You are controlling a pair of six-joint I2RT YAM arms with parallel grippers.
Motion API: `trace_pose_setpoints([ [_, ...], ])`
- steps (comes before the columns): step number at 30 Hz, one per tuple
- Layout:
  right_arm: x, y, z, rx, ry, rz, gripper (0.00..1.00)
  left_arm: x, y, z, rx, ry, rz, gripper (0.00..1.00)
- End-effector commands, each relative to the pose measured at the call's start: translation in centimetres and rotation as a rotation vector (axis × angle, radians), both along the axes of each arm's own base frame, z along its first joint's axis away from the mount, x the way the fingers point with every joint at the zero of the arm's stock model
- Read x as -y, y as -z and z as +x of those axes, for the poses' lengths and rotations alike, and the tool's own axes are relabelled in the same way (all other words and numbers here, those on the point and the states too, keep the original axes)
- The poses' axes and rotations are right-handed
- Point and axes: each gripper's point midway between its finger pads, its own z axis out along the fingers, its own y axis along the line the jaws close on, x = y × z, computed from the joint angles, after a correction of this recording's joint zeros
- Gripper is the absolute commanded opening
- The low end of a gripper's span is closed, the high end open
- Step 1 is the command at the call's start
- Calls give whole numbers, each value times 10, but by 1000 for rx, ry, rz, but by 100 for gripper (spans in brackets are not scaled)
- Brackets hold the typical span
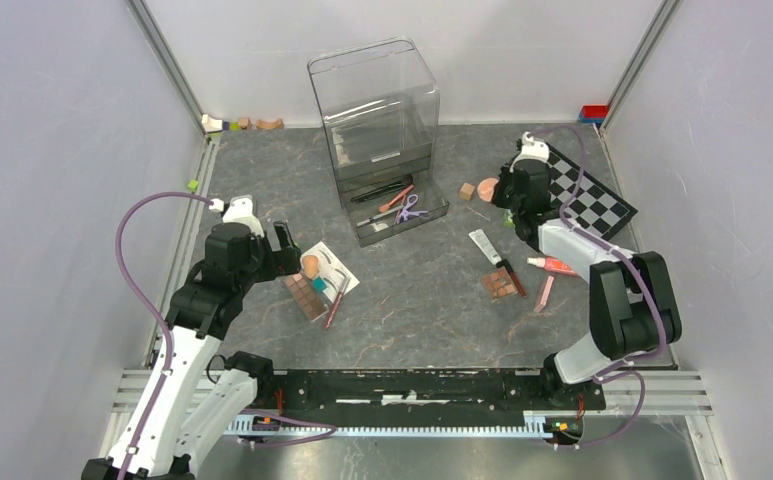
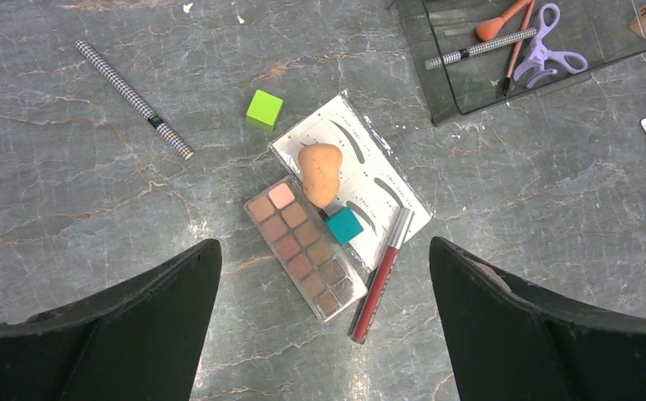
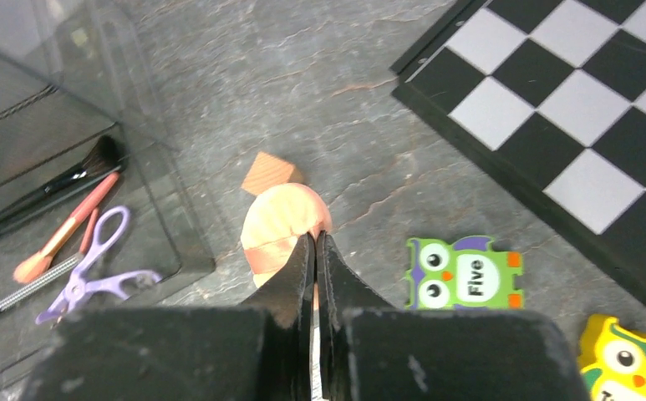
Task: Organize the makeup
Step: Pick up the makeup tool from the center of the board, then place the makeup tool in the drawer.
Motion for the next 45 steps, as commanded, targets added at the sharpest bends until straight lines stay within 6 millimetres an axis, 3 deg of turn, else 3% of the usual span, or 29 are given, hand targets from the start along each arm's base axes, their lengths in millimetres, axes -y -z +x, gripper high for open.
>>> trace_pose_setpoints([
  [1, -29, -34, 3, 81, -50, -13, 0, 2, -9, 4, 37, -3, -26, 100],
  [15, -155, -46, -7, 158, -322, 18, 0, 2, -10, 3, 41, -4, -27, 100],
  [24, -214, -47, -23, 279, -461, 5, 0, 1, -9, 3, 40, -7, -24, 100],
  [28, -237, -36, -27, 293, -511, -22, 0, 1, -9, 3, 38, -7, -24, 100],
  [34, -262, -20, -28, 318, -555, -92, 1, 2, -10, 3, 40, -5, -26, 100],
  [45, -286, 10, -18, 292, -591, -139, 3, 1, -9, 3, 40, -10, -22, 100],
])
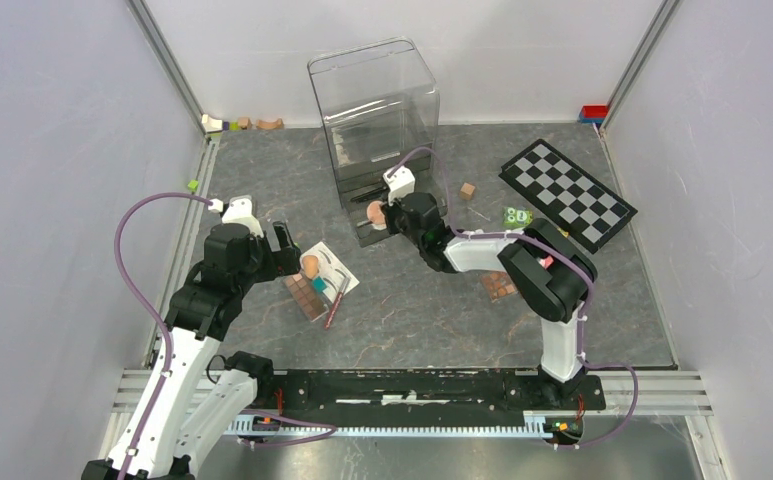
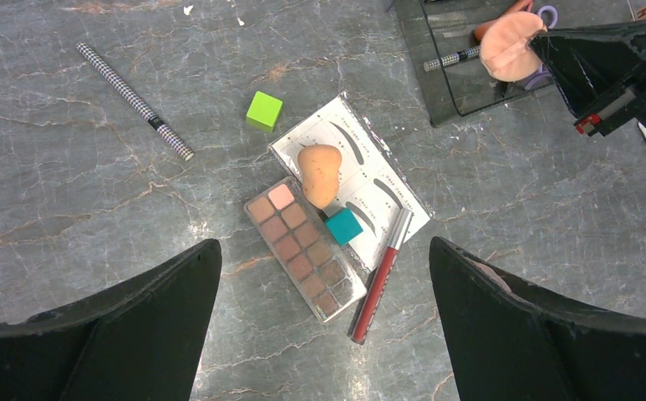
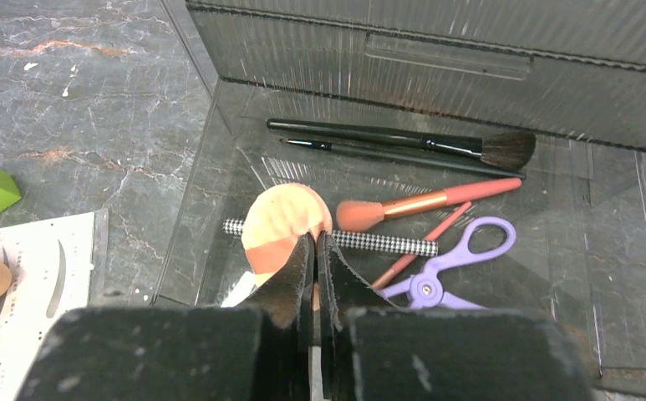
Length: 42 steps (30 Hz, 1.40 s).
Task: Organize the makeup
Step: Place the makeup tool in the drawer.
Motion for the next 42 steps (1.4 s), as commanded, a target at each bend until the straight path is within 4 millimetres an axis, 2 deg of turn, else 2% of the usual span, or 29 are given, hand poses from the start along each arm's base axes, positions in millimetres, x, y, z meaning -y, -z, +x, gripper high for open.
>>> trace_pose_setpoints([
  [1, -15, -19, 16, 71, -4, 15, 4, 1, -8, 4, 34, -10, -20, 100],
  [5, -23, -4, 18, 44, -39, -38, 5, 1, -9, 4, 36, -10, -21, 100],
  [12, -23, 19, 15, -8, -62, -109, 9, 0, -9, 3, 40, -11, -22, 100],
  [15, -23, 25, 13, -21, -71, -123, 12, 0, -9, 4, 39, -11, -20, 100],
  [21, -23, 22, 15, -19, -77, -141, 25, 1, -9, 3, 40, -11, -22, 100],
  [25, -23, 8, 16, 5, -76, -139, 30, 0, -9, 3, 40, -12, -21, 100],
  [33, -13, -46, 12, 80, -51, -87, 32, 1, -10, 3, 41, -10, -23, 100],
  [37, -2, -80, 4, 126, -34, -49, 33, 1, -10, 3, 41, -9, -25, 100],
  [42, 24, -109, -16, 145, 9, -7, 34, 1, -10, 3, 44, -7, -27, 100],
])
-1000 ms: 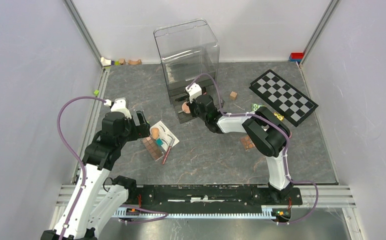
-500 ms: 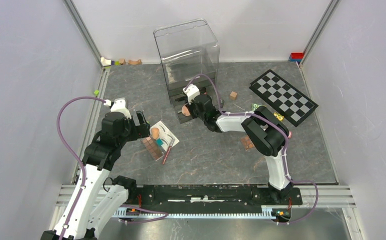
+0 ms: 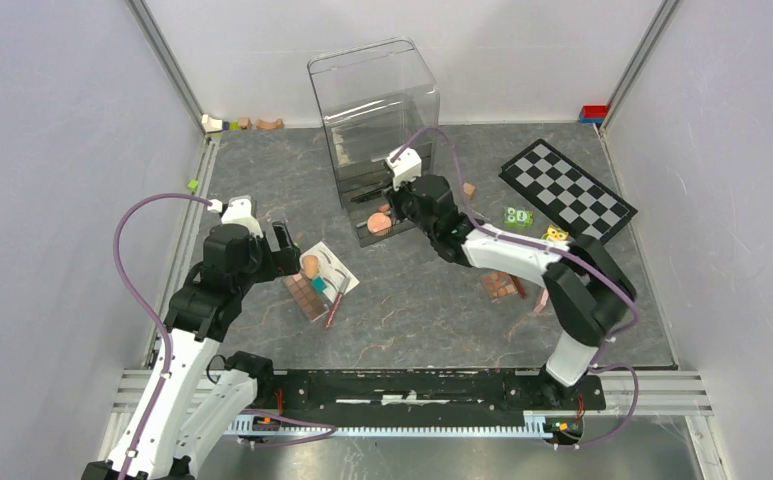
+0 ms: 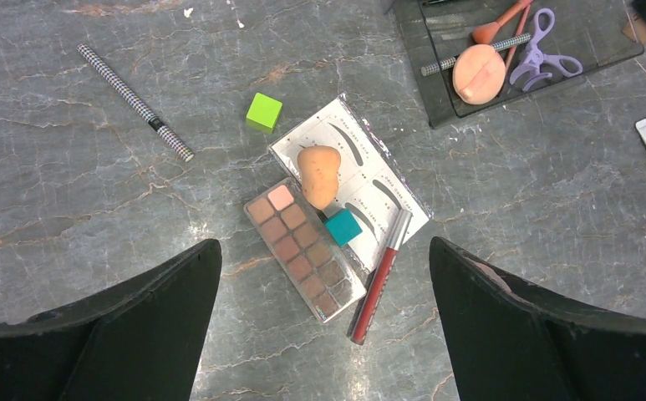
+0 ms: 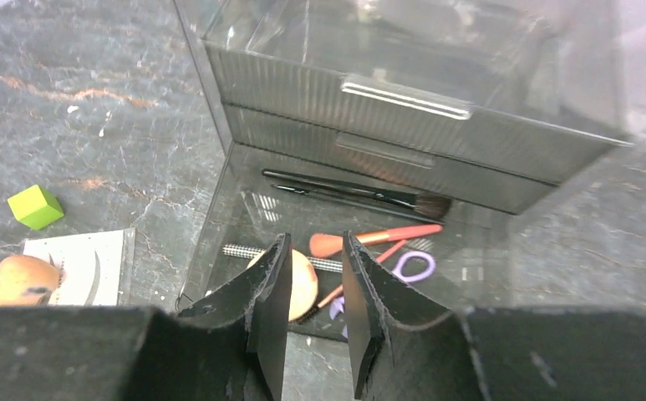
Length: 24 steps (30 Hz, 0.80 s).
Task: Organize the makeup
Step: Place the makeup tool in the drawer.
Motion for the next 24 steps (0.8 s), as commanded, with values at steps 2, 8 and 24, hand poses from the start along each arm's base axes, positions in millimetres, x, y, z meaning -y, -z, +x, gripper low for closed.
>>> trace_pose_setpoints([
  [2, 33, -42, -25, 43, 71, 85, 35, 1, -10, 3, 41, -8, -26, 100],
  [8, 94, -21, -72, -84, 200, 84, 37, 3, -9, 3, 35, 1, -32, 100],
  [24, 223, 15, -174, -344, 512, -8, 98, 6, 8, 8, -51, 8, -10, 100],
])
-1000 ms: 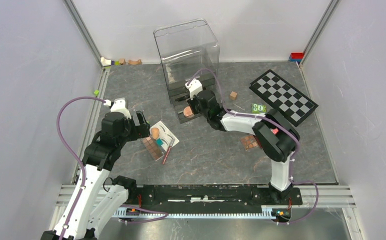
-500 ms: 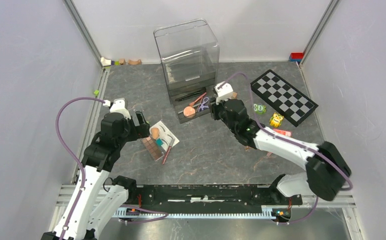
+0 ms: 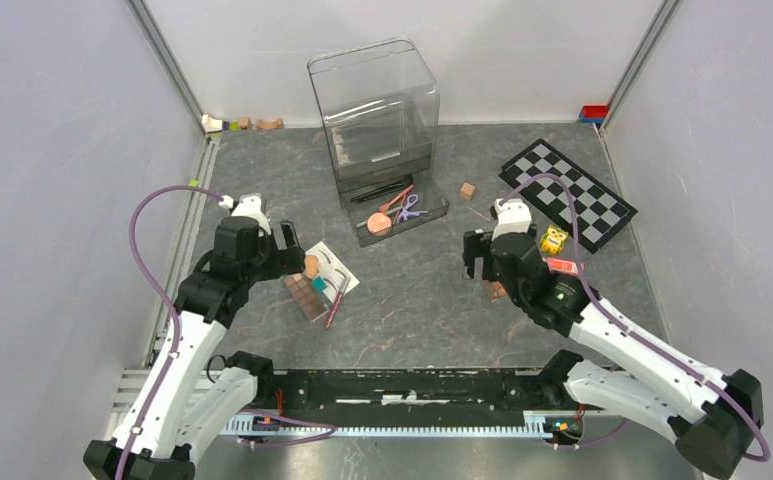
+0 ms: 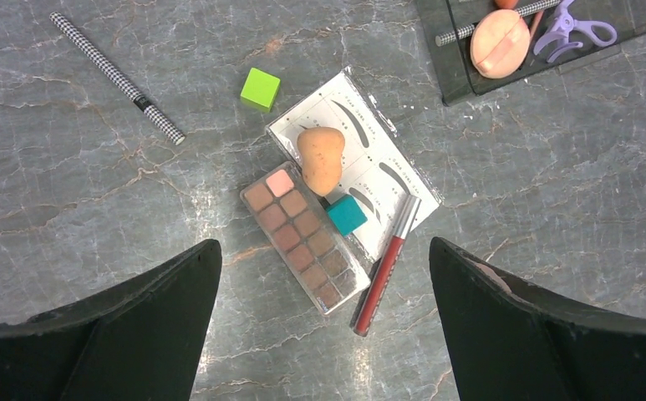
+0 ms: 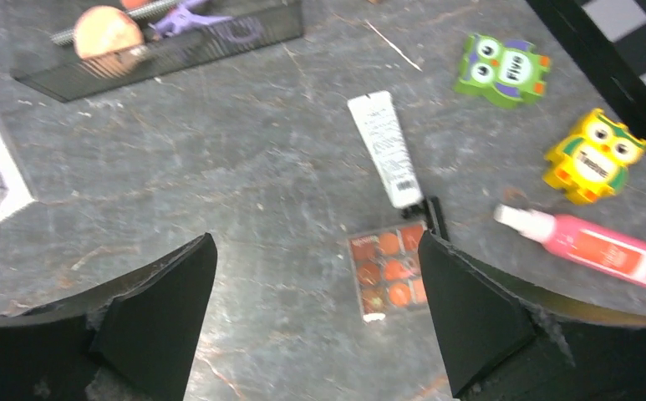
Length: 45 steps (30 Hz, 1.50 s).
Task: Organize the makeup
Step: Place the makeup tool in the drawer, then pick up the makeup from the center of the board.
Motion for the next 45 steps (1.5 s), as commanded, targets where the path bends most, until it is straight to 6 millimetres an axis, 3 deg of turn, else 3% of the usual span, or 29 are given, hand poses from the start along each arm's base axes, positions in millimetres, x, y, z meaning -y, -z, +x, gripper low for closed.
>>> trace_pose_setpoints([
  [1, 35, 14, -23, -75, 96, -63, 98, 0, -11, 2, 38, -13, -20, 100],
  [14, 56, 37, -23, -171, 139, -227, 98, -3, -16, 2, 61, -35, -27, 100],
  [18, 44, 49, -23, -203, 90, -201, 98, -3, -16, 3, 59, -48, -32, 100],
  [25, 23, 63, -25, -231, -34, -173, 98, -30, -28, -1, 52, -224, 10, 100],
  [28, 8, 75, -31, -255, -108, -121, 98, -32, -33, -3, 51, -252, -8, 100],
  [31, -6, 86, -40, -280, -180, -64, 98, -25, -26, -5, 22, -258, -54, 100],
  [35, -9, 94, -45, -303, -203, -49, 98, -14, -9, -7, -25, -271, -134, 100],
  [45, -21, 87, -40, -296, -272, -68, 98, -13, 19, 2, -115, -366, -156, 100],
])
